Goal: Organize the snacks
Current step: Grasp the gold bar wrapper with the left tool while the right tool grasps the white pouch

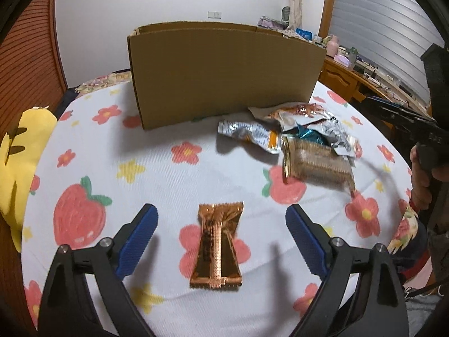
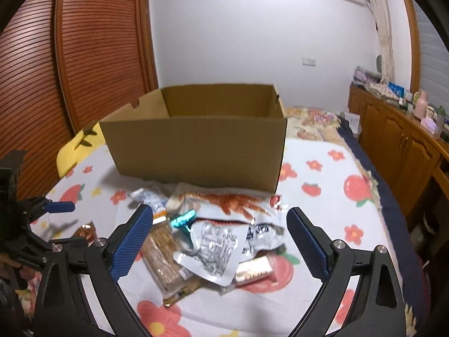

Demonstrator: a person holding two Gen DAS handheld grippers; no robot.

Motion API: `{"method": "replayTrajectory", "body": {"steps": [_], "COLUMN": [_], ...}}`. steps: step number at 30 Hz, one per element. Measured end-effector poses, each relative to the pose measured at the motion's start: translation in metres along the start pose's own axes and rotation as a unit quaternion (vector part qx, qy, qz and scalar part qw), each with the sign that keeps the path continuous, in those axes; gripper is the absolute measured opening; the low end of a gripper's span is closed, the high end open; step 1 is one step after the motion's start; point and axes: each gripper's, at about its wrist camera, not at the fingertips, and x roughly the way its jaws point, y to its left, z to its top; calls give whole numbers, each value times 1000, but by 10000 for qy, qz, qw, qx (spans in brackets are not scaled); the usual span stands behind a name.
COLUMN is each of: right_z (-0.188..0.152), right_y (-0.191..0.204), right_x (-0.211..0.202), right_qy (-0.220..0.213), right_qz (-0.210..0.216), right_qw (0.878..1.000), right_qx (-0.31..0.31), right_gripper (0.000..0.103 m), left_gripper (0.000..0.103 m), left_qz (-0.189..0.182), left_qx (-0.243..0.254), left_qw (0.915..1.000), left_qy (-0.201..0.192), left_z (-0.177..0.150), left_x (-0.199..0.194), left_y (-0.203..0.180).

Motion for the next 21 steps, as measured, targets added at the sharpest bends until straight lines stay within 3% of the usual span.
{"method": "replayTrajectory", "body": {"steps": [12,15,17,21], "right_z": [-14,-16,-18,-19], "right_y": [-17,-17,-15,-11], "right_x": [26,31,35,44], "right_qy": [356,463,556,715], "right_qz": [165,264,383,414], "right_qw": [9984,9976,9966,9959], "right_qx": [412,443,464,375], "right_gripper": [91,84,74,71], "left_gripper": [56,56,49,41], "left_qz": [25,-32,-17,45], "left_qx": [-154,-161,-144,-146], "left_qw": [9997,9996,9997,9997], "left_qy": [202,222,220,199], "left_z": [-7,-7,-8,-9], "left_x": [6,6,5,3], "left_y": [7,6,6,8]}}
